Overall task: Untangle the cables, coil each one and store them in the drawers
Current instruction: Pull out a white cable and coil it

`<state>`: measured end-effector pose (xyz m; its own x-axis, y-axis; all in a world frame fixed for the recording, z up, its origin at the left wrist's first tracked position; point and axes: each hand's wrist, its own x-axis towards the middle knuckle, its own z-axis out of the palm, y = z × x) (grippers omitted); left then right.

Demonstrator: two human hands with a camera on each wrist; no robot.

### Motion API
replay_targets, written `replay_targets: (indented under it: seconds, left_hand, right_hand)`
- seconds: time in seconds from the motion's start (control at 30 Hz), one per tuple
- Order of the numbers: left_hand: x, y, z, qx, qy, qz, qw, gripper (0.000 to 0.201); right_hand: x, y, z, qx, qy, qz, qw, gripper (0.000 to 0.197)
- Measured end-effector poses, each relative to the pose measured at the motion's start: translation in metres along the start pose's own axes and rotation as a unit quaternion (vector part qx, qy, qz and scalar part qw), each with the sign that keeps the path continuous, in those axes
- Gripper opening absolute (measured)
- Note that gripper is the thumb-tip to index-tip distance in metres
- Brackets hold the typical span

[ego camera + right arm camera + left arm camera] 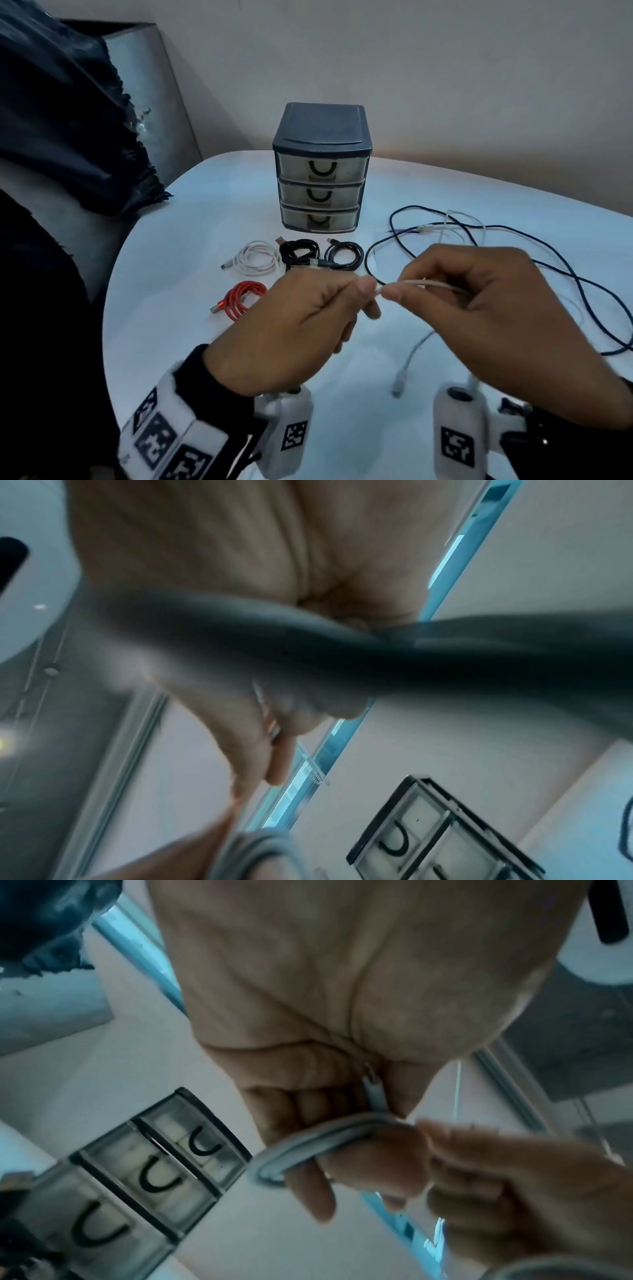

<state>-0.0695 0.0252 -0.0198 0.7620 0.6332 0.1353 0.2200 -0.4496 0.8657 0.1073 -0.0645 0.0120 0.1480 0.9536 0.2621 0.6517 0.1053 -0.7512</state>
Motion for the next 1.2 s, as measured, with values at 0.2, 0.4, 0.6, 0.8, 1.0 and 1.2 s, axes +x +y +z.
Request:
replay_targets:
  seconds: [0.2, 0.4, 0.6, 0.8, 1.0, 1.2]
  left_hand:
    - [0.004, 0.003, -0.018, -0.035, 0.038, 0.002, 0.999, 0.036]
    - [0.017, 0.009, -0.044, -0.054, 0.102, -0.043, 0.992, 0.046]
    - [0.008, 0.020, -0.047, -0.012, 0.122, -0.091, 0.988, 0.048]
    - [-0.006, 0.026, -0.049, -0.059, 0.124, -0.128, 0.982, 0.046]
    - [0.011, 0.018, -0.033, 0.045, 0.140, -0.125, 0.981, 0.050]
    - [0.023, 0.010, -0.026, 0.067, 0.155, -0.113, 0.979, 0.048]
  right_hand:
    - [0.020, 0.010, -0.040, -0.080, -0.066, 0.017, 0.994, 0.006]
    - [0.049, 0.035, -0.126, -0.358, -0.036, 0.061, 0.931, 0.017]
    - [0.061, 0.004, -0.182, -0.378, 0.088, 0.102, 0.916, 0.024]
    - [0.047, -0.017, -0.186, -0.383, 0.021, 0.135, 0.914, 0.065]
    - [0.020, -0.081, -0.141, -0.206, -0.014, -0.009, 0.978, 0.048]
    - [0.004, -0.094, -0.093, -0.132, -0.071, -0.081, 0.985, 0.025]
